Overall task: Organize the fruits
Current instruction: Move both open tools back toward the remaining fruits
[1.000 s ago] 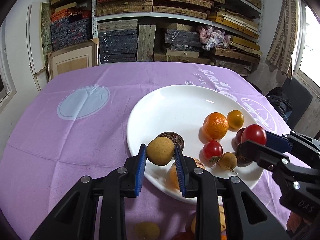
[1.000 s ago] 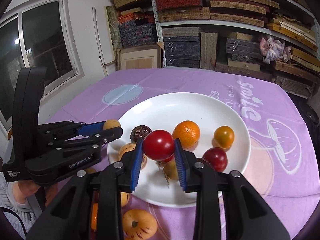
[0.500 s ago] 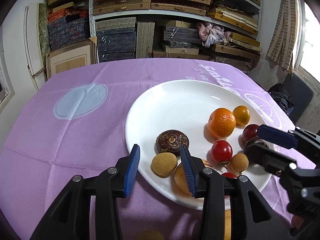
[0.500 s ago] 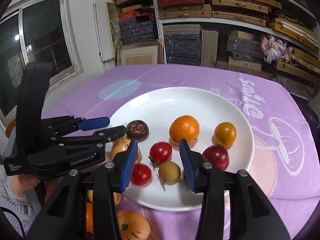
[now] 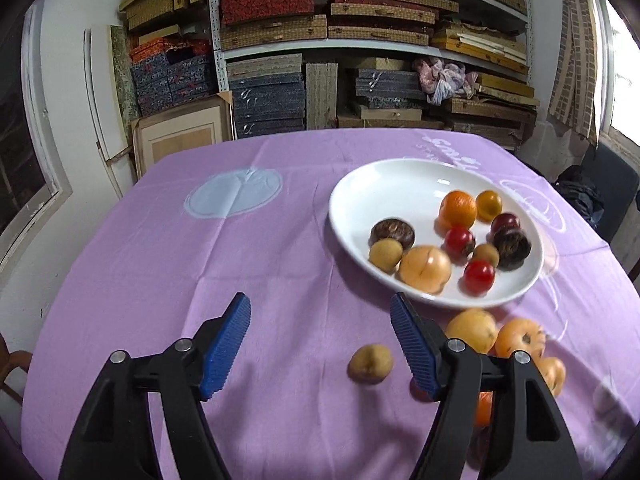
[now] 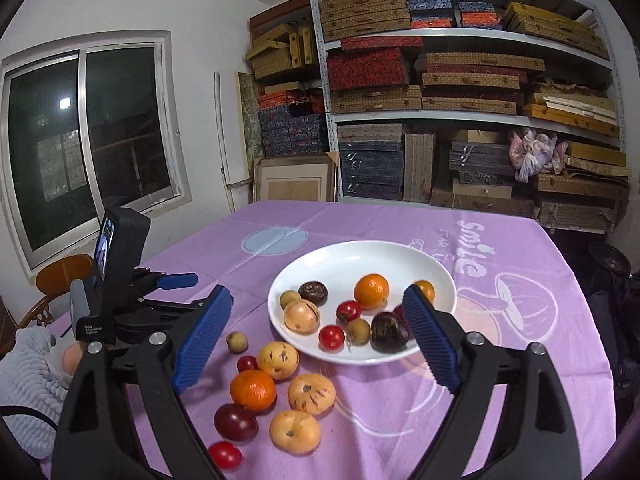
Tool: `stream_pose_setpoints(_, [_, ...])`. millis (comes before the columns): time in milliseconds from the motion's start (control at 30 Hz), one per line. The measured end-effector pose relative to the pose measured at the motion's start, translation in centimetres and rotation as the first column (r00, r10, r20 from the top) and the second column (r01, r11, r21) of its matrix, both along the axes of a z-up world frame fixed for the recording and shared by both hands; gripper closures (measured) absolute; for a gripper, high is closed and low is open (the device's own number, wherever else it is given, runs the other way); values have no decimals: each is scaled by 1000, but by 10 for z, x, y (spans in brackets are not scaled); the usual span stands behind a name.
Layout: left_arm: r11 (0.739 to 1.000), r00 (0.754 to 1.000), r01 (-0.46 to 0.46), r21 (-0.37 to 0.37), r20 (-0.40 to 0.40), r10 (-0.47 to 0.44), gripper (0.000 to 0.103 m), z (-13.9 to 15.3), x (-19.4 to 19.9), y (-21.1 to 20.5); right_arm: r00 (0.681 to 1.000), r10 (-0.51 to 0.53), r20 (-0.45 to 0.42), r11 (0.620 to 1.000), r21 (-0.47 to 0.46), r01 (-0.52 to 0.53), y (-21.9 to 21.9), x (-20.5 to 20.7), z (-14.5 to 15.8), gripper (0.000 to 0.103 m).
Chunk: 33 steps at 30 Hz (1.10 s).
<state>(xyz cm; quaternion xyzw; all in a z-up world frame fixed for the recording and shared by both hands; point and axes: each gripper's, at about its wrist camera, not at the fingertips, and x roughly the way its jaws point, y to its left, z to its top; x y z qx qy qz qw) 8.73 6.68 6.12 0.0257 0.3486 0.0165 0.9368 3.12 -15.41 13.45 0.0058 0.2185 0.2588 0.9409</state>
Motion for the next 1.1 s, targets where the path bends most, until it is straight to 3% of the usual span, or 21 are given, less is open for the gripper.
stream_pose_setpoints(200, [998,999,-11,-62,-45,8,30,-27,-6,10,987,-80,-140,997,2,81,-26,4,-52,14])
stream_pose_setpoints(333, [999,999,46,-18,-30,-46,30,-30,-9,-4,973,-92,-210,994,35,101,-32,15,-68,14])
stream_pose_setpoints(500, [995,995,89,39,-47,-87,30,-33,-7,-19,974,-87,-211,995,21,94,-26,16,-71,10])
stream_pose_setpoints(833, [997,993,67,-26,-99,-69,30,-40,3,-9,965,-82,-250,997,-5,83,-17,22,-78,9])
stream_pose_setpoints(1000, [995,991,94,-35,-88,-97,31,-38,5,-14,967,4,-256,1000,19,1,-7,14,-73,9])
stream_pose_setpoints(1100, [993,990,115,-29,-84,-117,38,-38,5,-19,967,82,-243,996,3,-84,8,4,-69,9])
